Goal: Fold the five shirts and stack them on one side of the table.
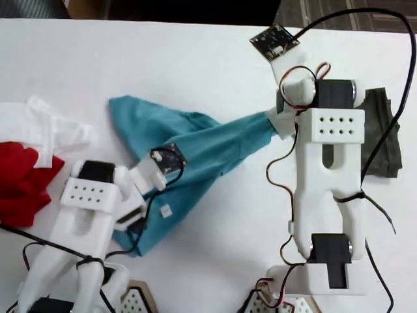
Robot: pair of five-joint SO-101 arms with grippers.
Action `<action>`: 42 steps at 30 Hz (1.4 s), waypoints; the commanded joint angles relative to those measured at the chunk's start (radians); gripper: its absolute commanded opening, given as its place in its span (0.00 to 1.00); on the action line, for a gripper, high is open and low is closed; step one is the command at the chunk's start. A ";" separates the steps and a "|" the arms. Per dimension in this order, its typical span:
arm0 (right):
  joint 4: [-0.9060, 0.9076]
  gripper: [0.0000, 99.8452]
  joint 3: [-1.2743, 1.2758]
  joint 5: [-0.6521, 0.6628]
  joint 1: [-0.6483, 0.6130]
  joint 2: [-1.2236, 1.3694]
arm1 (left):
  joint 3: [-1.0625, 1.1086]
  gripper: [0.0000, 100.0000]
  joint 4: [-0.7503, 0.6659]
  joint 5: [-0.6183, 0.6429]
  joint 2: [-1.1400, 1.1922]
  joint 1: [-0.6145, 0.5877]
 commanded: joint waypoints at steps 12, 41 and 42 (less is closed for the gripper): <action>-0.013 0.02 -0.003 -0.005 0.008 -0.062 | -0.114 0.03 0.097 -0.002 -0.028 0.000; -0.058 0.02 -0.107 0.002 -0.005 -0.119 | -0.166 0.05 0.167 0.055 -0.020 -0.060; -0.054 0.02 -0.107 0.002 -0.005 -0.119 | -0.156 0.07 0.167 0.055 -0.020 -0.060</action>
